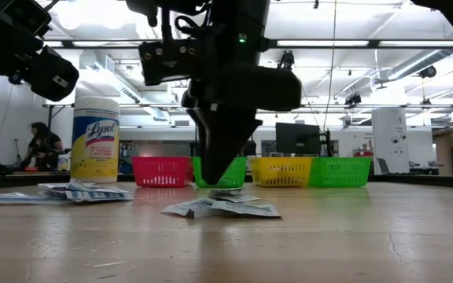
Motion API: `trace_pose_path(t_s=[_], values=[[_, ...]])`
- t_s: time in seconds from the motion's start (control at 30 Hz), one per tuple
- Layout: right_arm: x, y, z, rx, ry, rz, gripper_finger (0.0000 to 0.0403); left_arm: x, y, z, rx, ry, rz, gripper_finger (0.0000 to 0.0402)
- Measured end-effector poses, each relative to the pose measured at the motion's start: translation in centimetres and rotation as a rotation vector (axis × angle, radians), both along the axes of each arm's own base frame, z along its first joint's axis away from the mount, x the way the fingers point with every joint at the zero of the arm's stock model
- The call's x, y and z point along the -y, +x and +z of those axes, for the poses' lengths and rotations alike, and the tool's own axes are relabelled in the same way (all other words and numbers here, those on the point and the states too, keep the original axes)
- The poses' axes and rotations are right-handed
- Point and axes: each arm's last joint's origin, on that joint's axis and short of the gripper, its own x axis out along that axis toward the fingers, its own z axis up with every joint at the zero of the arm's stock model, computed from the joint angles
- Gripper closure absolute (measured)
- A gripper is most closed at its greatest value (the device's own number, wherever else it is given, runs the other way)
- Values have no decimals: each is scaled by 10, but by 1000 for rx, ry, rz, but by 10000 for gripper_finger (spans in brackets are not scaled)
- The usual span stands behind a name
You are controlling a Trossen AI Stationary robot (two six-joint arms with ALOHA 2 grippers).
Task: Pick & Place First Aid Supplies
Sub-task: Put the alcohol pad into the yellow bin
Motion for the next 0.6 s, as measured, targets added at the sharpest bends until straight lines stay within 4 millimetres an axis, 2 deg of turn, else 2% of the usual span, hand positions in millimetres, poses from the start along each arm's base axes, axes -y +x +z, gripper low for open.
trace_pose_path(t_s=[0.33,0.6], values=[[2,-1,-6,10,-39,-35,339,0,0,0,0,0,0,229],[4,-1,-7,25,-101,-56,323,0,0,0,0,1,0,229]])
